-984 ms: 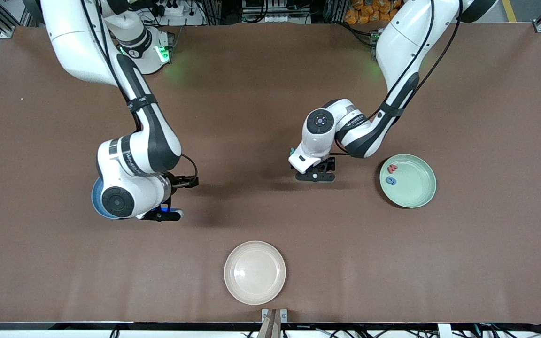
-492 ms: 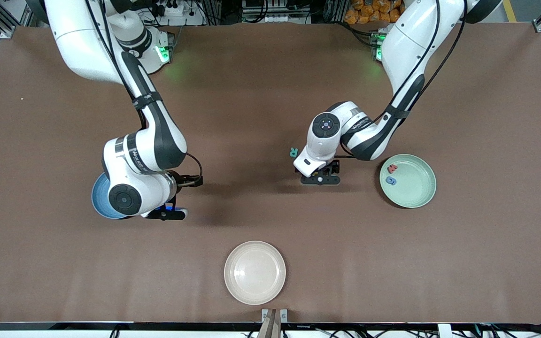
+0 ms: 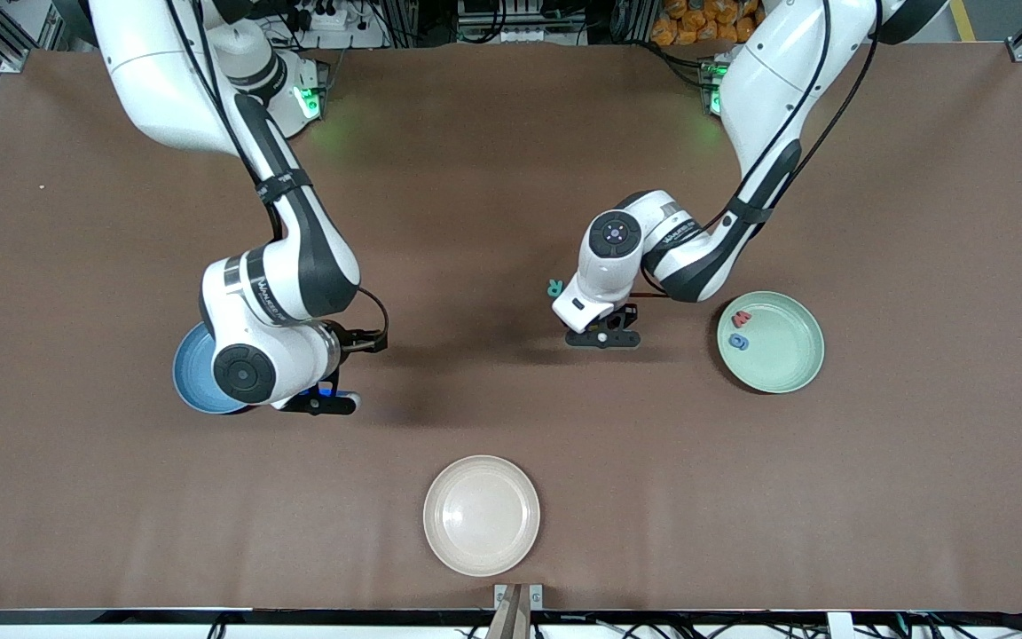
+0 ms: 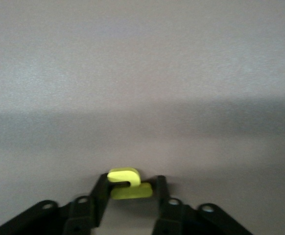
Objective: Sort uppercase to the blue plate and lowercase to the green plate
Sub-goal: 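Carry the u toward the green plate while the right gripper reaches the R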
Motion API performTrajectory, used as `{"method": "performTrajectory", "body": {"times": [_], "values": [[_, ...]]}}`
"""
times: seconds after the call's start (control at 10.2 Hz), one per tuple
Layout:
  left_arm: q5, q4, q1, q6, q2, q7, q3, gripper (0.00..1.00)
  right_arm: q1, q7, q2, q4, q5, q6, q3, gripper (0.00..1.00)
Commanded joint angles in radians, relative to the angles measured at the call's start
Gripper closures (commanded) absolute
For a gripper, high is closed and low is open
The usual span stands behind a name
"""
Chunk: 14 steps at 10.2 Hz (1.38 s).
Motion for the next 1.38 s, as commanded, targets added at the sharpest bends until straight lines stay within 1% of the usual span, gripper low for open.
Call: {"method": "performTrajectory", "body": {"times": [0.0, 0.2, 0.3, 0.59, 0.79, 1.28], "values": [[-0.012, -0.011, 0.014, 0.002, -0.003, -0.005, -0.003, 1.0, 0.015, 0.032, -0.012, 0.0, 0.02, -0.003, -0.001, 0.23], [-0.02, -0.009, 0.014, 0.002, -0.004, -0.009, -0.003, 1.0, 0.048, 0.09, -0.012, 0.016, 0.02, -0.002, -0.001, 0.23], [-0.044, -0.003, 0.014, 0.0, -0.009, -0.05, -0.001, 1.0, 0.067, 0.108, -0.018, 0.018, 0.02, 0.004, 0.001, 0.23], [-0.048, 0.0, 0.031, -0.007, -0.033, -0.081, 0.0, 1.0, 0.117, 0.168, -0.059, 0.014, 0.025, 0.046, -0.001, 0.23], [-0.048, -0.002, 0.062, -0.014, -0.062, -0.106, 0.0, 1.0, 0.185, 0.268, -0.066, 0.009, 0.023, 0.105, -0.001, 0.23], [-0.049, 0.001, 0.138, -0.153, -0.165, -0.13, -0.001, 1.0, 0.358, 0.486, -0.066, -0.014, 0.022, 0.255, -0.002, 0.24]]}}
